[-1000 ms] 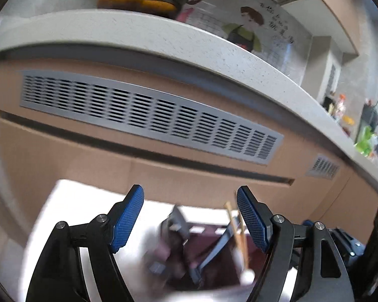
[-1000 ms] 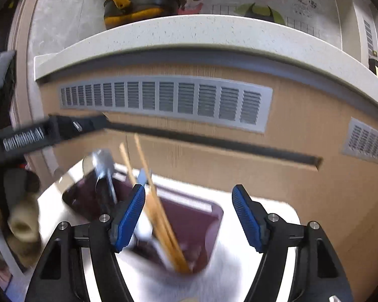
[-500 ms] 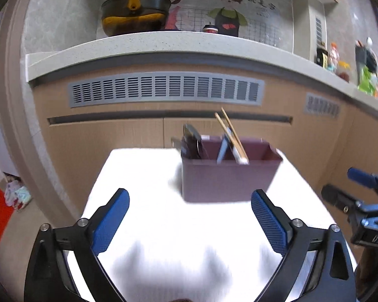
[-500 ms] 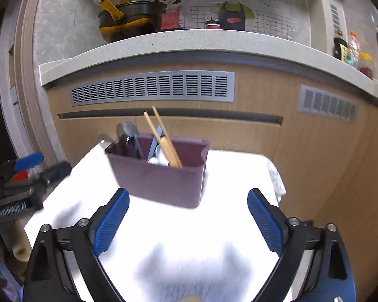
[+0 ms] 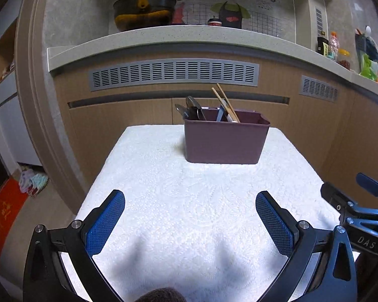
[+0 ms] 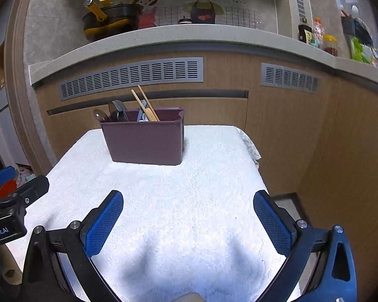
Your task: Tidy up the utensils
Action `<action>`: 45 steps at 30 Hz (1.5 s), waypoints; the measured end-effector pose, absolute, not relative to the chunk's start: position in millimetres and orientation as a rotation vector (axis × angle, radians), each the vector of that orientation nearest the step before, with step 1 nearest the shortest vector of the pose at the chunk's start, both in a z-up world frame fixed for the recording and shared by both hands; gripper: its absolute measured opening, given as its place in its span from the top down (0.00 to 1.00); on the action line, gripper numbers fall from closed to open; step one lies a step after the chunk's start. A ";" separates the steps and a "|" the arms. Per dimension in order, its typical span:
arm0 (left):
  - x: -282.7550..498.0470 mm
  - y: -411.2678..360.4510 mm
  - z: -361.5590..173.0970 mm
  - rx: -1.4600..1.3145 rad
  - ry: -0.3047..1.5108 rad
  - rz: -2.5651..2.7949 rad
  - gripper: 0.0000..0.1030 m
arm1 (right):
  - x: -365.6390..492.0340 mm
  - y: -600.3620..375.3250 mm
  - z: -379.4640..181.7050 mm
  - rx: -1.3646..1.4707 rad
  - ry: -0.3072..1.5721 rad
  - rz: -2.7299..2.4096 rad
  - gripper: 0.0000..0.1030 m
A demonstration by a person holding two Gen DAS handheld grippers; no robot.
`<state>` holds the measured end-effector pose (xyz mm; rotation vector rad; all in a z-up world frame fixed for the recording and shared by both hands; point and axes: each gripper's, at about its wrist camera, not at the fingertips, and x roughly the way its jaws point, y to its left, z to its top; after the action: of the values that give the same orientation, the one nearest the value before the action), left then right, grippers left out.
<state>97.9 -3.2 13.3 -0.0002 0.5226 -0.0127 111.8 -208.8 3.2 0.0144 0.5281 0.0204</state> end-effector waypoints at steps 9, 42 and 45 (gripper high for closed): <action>103.6 -4.2 13.5 -0.006 0.539 -0.018 0.00 | 110.4 -210.9 4.5 0.017 0.522 0.015 0.00; 106.3 -7.4 13.9 -0.004 0.549 -0.041 0.00 | 109.8 -216.5 6.3 0.021 0.507 0.009 0.00; 106.8 -7.0 13.6 -0.004 0.550 -0.045 0.00 | 109.9 -217.6 6.5 0.024 0.508 0.008 0.00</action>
<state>106.8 -7.0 13.6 -0.0037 0.5505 -0.0449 109.9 -217.6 6.5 0.0242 0.5081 0.0077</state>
